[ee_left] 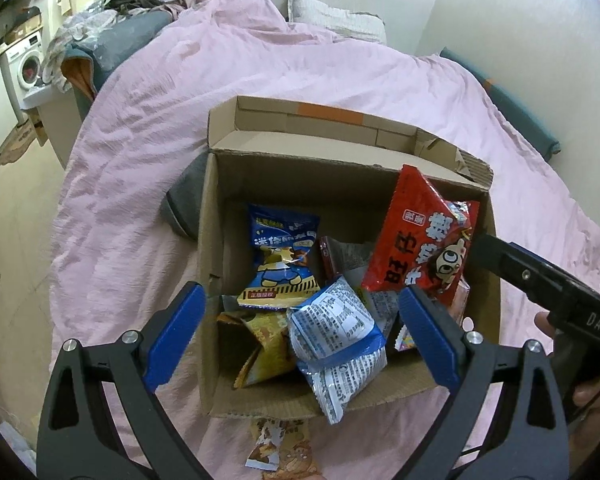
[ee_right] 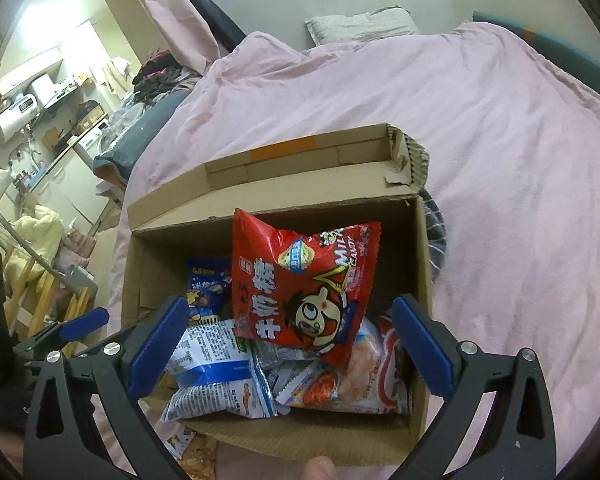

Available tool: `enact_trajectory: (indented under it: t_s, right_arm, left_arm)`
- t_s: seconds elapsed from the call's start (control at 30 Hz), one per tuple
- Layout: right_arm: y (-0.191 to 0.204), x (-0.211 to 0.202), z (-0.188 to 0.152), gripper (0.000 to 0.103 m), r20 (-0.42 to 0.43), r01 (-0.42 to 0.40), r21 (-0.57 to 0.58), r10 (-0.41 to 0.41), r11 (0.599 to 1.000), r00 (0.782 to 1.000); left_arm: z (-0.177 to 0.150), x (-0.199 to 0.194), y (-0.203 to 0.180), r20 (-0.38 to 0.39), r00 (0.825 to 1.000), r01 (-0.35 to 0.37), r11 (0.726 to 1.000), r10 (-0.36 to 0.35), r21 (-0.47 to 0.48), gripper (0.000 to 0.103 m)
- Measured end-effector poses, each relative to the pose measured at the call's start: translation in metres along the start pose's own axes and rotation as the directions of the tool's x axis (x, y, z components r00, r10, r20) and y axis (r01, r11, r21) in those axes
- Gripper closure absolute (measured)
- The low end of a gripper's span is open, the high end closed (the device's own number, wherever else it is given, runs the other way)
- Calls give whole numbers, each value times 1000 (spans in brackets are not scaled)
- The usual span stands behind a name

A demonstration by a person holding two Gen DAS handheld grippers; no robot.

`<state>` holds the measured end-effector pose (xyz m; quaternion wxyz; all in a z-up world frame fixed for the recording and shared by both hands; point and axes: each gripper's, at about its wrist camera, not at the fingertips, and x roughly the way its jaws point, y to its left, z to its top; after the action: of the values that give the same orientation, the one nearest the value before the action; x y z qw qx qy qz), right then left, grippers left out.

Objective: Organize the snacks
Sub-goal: 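Open both tools to release the bags and lift away from the box, then lower the left tool to the brown wafer bar and grasp it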

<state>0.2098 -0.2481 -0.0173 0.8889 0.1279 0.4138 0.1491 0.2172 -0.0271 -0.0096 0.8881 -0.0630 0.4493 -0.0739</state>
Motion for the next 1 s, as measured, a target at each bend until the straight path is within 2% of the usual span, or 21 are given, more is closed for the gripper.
enact_trajectory:
  t_s: [0.33,0.47,0.67,0.83,1.0]
  right_arm:
    - [15,-22,-24,0,-16,12,-31,-12,999,1000]
    - [20,-33,-39,0,-30,2,-25,-3,1000,1000]
    - [22,-42,-62,0,-75,-34,25,36,999,997]
    - [16,-46,-80,0,-109,-19,55,24,998,994]
    - [-4,-44,-93,0,-139,-4,123,21,992,990]
  left_arm:
    - [-17,-35,7,43,998,-41,999,39,30,7]
    - [-33,-43,12,10,999,-50,999,50,22,7]
    - [-53,-52,26,-34,997,-66,997,64,-47,7]
    - [-70,-48,38,-97,993,-75,992,66,-100,7]
    - [-78,-44,49,-121,990,-93,982,74,-163,7]
